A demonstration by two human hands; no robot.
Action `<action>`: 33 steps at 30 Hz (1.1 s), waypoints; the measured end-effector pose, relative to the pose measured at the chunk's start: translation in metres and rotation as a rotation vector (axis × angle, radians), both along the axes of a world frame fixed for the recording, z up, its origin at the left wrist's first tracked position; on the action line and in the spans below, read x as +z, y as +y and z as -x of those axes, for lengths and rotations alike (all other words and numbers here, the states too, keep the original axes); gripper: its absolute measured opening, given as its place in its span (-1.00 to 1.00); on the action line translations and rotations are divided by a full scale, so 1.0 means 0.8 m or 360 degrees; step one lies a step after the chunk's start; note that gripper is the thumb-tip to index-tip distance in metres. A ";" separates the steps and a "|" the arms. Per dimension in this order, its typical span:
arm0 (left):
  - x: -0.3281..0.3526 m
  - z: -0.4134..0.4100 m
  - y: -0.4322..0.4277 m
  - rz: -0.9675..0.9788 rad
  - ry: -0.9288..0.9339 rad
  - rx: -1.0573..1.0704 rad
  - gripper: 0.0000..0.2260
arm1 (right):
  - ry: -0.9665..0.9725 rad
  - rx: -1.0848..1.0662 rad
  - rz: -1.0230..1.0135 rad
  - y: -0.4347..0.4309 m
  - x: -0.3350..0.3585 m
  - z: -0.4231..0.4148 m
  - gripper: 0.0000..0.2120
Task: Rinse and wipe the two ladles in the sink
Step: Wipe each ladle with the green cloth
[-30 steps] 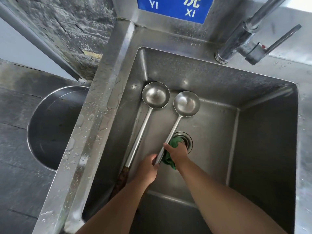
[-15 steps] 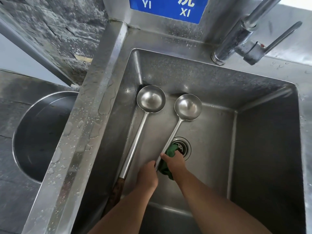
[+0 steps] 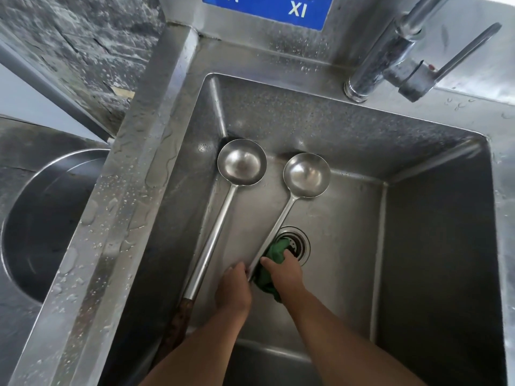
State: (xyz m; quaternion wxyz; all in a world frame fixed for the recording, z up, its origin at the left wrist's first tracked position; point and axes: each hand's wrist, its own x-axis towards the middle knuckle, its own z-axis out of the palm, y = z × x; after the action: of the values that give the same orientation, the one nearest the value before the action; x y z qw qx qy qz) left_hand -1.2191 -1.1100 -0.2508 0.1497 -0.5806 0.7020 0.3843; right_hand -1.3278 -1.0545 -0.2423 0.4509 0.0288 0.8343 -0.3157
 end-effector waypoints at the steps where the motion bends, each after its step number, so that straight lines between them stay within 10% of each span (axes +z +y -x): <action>1: 0.002 0.001 0.000 0.0030 -0.0013 -0.0042 -0.82 | -0.0035 -0.0020 0.0045 0.005 0.002 0.001 -0.76; 12: 0.025 0.013 -0.004 -0.0189 0.0024 -0.0016 -0.87 | -0.0324 -0.0287 0.0456 0.040 0.073 0.022 -0.91; 20: 0.220 0.080 -0.025 -0.0908 0.0845 0.0827 -0.74 | -0.0314 -0.0326 0.0793 0.026 0.222 0.033 -0.76; 27: 0.390 0.103 -0.029 -0.0824 0.1333 0.0392 -0.62 | -0.0085 -0.0486 0.1045 0.015 0.388 0.046 -0.77; 33: 0.484 0.092 -0.035 -0.0605 0.1537 0.0206 -0.59 | 0.0178 0.0132 0.1294 0.018 0.485 0.045 -0.57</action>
State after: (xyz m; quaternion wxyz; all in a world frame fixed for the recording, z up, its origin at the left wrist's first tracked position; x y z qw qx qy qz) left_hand -1.2930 -1.1378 0.1361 -0.1125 -0.3421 0.5716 0.7373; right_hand -1.3638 -1.0399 0.1454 0.3919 -0.2025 0.6653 -0.6023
